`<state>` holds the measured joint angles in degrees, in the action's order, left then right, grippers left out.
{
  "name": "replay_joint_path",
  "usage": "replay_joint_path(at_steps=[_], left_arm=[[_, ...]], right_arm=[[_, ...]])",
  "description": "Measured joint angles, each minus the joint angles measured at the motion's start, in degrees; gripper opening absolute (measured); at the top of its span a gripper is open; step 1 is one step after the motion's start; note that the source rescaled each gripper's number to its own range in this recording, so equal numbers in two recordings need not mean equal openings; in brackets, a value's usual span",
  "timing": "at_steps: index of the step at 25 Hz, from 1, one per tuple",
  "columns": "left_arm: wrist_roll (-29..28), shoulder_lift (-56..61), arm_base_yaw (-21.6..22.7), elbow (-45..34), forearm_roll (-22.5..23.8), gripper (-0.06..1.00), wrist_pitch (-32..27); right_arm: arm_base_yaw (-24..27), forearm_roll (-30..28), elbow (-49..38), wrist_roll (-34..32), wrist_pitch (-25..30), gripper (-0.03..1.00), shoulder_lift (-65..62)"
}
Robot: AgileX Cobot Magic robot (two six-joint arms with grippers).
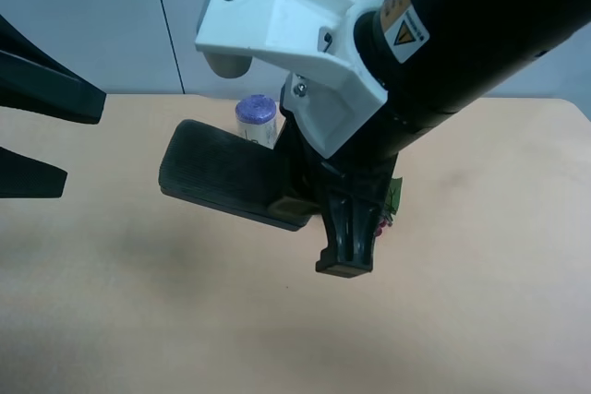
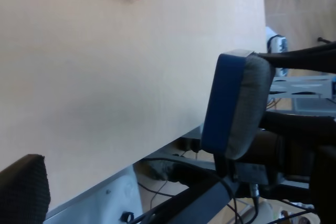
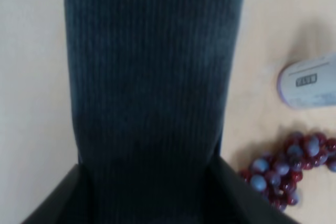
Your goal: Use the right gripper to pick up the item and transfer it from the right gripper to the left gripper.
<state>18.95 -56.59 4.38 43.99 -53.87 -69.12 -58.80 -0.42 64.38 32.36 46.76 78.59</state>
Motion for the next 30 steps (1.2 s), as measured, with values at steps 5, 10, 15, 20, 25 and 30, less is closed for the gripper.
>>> replay_joint_path(at_steps=[5,10,15,20,25,30], left_arm=[[0.11,-0.02,0.00,0.00,-1.45,1.00,0.00],[0.18,-0.02,0.00,0.00,-4.96,1.00,0.00],[0.56,-0.02,0.00,0.00,-7.58,1.00,0.00],[0.56,-0.02,0.00,0.00,-8.37,1.00,0.00],[0.56,-0.02,0.00,0.00,-8.87,1.00,-0.05],[0.56,-0.02,0.00,0.00,-8.93,1.00,-0.05]], right_arm=[[0.00,0.42,0.00,0.05,-3.89,0.01,0.00],[0.00,3.39,0.00,0.89,-7.04,0.01,0.00],[0.00,6.13,0.00,2.41,-10.26,0.01,0.00],[0.00,6.64,0.00,2.53,-14.05,0.01,0.00],[0.00,6.71,0.00,3.00,-16.70,0.01,0.00],[0.00,9.52,0.00,5.55,-18.18,0.01,0.00]])
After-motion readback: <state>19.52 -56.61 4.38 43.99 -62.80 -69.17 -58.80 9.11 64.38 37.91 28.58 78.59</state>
